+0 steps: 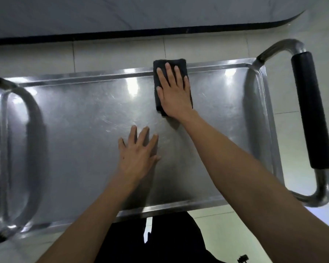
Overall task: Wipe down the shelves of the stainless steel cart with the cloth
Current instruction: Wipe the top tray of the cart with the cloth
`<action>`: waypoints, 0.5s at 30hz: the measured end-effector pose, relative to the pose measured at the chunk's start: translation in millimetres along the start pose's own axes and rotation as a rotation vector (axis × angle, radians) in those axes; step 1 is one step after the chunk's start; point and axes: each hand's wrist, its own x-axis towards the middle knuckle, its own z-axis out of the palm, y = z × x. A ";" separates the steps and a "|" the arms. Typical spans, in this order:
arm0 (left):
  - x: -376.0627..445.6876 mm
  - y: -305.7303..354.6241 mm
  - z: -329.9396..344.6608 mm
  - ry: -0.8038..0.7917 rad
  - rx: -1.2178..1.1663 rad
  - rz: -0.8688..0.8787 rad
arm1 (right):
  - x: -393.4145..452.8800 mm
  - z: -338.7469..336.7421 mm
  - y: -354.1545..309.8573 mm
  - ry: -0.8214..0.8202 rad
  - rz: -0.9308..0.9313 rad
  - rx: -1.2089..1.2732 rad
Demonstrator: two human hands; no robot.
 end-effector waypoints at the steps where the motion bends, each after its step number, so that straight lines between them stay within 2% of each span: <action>1: 0.4 0.3 0.7 0.003 0.009 -0.001 | 10.6 -1.5 -2.6 0.007 -0.016 -0.006; 8: -18.1 -30.5 0.0 0.096 -0.036 -0.101 | 21.7 -2.0 -13.8 0.014 0.007 0.008; 15: -23.9 -43.5 -6.0 -0.052 -0.033 -0.032 | -53.7 15.5 -30.9 -0.008 0.027 0.003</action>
